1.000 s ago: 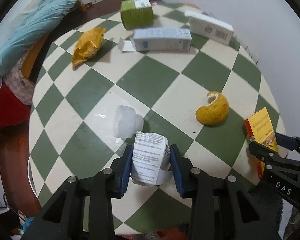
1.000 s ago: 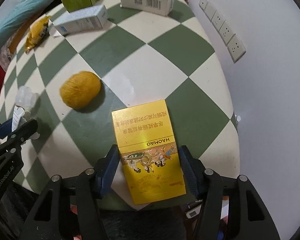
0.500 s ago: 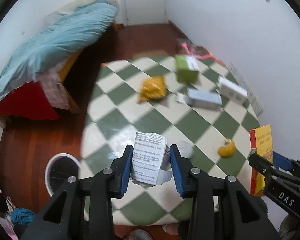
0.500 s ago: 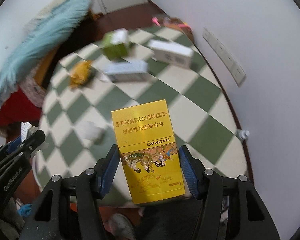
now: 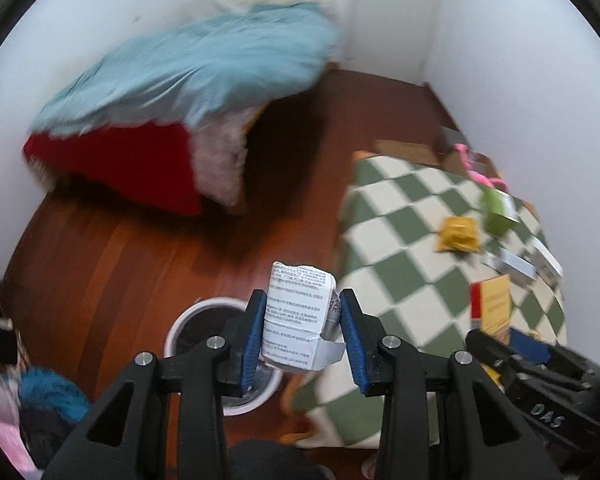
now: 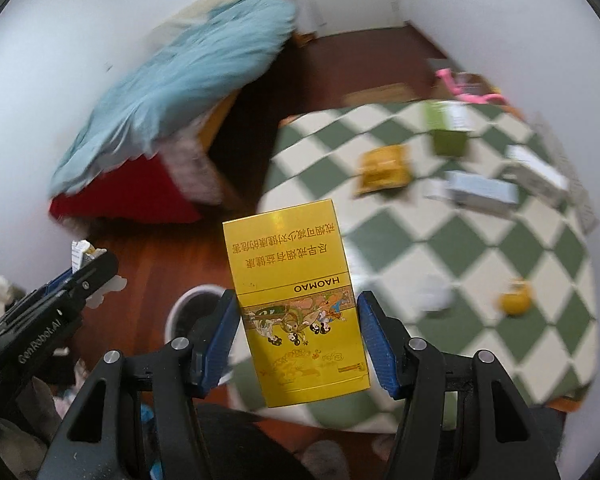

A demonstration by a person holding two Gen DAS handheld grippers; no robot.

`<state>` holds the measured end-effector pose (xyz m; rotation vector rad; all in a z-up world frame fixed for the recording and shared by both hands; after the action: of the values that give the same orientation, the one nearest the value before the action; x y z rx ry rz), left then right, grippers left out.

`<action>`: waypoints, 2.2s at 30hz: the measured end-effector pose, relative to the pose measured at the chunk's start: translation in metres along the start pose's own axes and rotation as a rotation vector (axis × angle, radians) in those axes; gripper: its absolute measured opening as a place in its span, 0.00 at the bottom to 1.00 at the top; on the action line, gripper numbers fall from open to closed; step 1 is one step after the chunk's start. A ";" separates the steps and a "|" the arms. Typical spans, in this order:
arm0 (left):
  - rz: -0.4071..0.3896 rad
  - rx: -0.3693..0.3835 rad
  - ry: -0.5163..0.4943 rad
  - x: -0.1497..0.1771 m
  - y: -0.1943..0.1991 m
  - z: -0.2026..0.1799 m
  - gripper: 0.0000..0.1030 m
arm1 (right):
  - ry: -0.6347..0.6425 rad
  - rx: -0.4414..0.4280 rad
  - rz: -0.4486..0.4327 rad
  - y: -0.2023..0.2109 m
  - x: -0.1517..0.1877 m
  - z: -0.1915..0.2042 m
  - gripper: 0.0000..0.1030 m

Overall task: Collect trash
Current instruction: 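Carry the yellow box and wrapper over the bin with both tools, then open both tools to drop the box and wrapper into the bin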

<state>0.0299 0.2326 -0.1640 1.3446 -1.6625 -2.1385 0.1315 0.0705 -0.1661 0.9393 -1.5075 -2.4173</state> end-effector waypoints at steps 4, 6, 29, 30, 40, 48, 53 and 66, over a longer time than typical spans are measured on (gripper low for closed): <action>0.097 -0.004 0.103 0.019 -0.036 0.065 0.32 | 0.038 -0.044 0.096 -0.057 0.013 0.057 0.60; 0.158 0.009 0.169 0.032 -0.060 0.095 0.32 | 0.059 -0.054 0.154 -0.093 0.022 0.083 0.60; 0.368 -0.232 0.407 0.120 -0.136 0.222 0.94 | 0.166 -0.020 0.546 -0.340 0.083 0.181 0.97; 0.364 -0.249 0.400 0.121 -0.134 0.222 0.94 | 0.185 -0.008 0.538 -0.338 0.084 0.183 0.97; 0.365 -0.245 0.361 0.125 -0.114 0.204 0.94 | 0.320 0.087 0.465 -0.281 0.095 0.188 0.97; 0.310 -0.251 0.315 0.117 -0.083 0.185 0.94 | 0.343 0.074 0.425 -0.238 0.093 0.184 0.97; 0.271 -0.243 0.309 0.114 -0.058 0.172 0.94 | 0.354 0.055 0.375 -0.204 0.088 0.183 0.97; 0.065 -0.317 0.249 0.090 0.050 0.128 0.94 | 0.317 -0.085 0.184 -0.079 0.067 0.164 0.97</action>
<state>-0.1333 0.2542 -0.1730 1.3707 -1.1998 -1.9956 0.0005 0.2051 -0.2124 1.0550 -1.3062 -2.0714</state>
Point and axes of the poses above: each gripper's, at about its wrist camera, not at the fingertips, and y roughly against the way its jaws point, z to its left, x to its underside, the point moved 3 cm from there along -y, roughly the way its jaws point, and after that the axes turned 5 degrees about -y, right-handed, at the moved point
